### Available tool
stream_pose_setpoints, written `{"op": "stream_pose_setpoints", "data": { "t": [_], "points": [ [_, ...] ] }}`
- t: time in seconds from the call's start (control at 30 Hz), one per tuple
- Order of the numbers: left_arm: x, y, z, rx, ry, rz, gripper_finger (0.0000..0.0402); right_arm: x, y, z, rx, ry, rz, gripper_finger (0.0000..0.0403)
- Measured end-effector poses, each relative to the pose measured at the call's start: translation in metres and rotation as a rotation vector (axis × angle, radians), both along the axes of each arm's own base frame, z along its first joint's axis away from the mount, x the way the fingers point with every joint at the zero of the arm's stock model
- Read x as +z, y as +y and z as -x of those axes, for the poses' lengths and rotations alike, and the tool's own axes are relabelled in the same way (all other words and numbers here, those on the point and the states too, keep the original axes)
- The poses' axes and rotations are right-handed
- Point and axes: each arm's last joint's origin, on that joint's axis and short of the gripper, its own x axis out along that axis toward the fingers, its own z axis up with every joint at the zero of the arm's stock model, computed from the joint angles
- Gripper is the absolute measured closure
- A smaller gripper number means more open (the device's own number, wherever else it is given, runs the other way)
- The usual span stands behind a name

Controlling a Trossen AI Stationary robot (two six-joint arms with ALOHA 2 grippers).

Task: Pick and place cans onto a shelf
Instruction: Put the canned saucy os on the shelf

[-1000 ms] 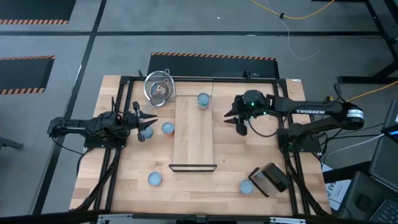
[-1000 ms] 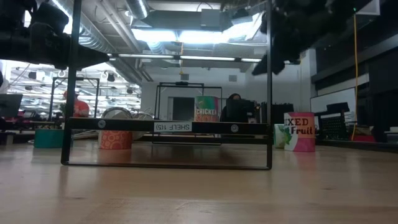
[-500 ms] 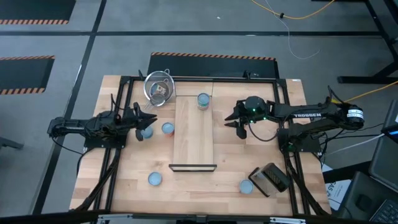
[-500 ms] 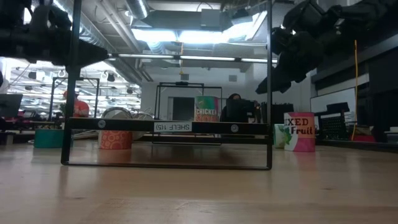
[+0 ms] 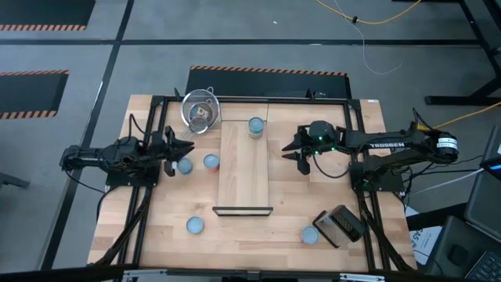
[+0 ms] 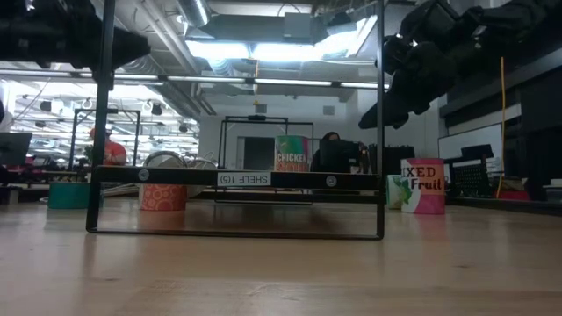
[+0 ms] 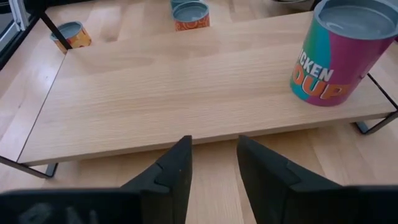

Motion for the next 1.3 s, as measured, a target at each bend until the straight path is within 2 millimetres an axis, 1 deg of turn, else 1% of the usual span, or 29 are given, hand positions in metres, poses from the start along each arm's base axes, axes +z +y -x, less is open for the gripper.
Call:
{"op": "stream_pose_setpoints", "data": {
  "t": [0.1,0.27,0.5,0.57,0.77,1.0,1.13,1.3],
  "points": [
    [0.002,-0.001,-0.004,-0.008,-0.01,-0.011,0.033,0.0,0.0,0.0,0.0,0.0,0.0,0.0271],
    [0.003,-0.003,-0.014,-0.01,0.018,-0.077,0.033,0.0,0.0,0.0,0.0,0.0,0.0,0.0271],
    [-0.003,-0.004,-0.029,-0.03,0.089,-0.085,0.033,0.0,0.0,0.0,0.0,0.0,0.001,0.0271],
    [-0.002,-0.004,-0.032,-0.038,0.11,-0.086,0.033,0.0,0.0,0.0,0.0,0.0,0.001,0.0271],
    [0.015,-0.005,-0.044,-0.047,0.143,-0.09,0.033,0.0,0.0,0.0,0.0,0.0,0.001,0.0271],
    [0.035,-0.007,-0.061,-0.066,0.235,-0.183,0.033,0.0,0.0,0.0,0.0,0.0,0.001,0.0271],
    [0.045,-0.008,-0.071,-0.08,0.324,-0.223,0.033,0.0,0.0,0.0,0.0,0.0,0.001,0.0271],
    [0.056,-0.01,-0.085,-0.144,0.454,-0.259,0.033,0.0,0.0,0.0,0.0,0.0,0.0,0.0271]
  ]
}}
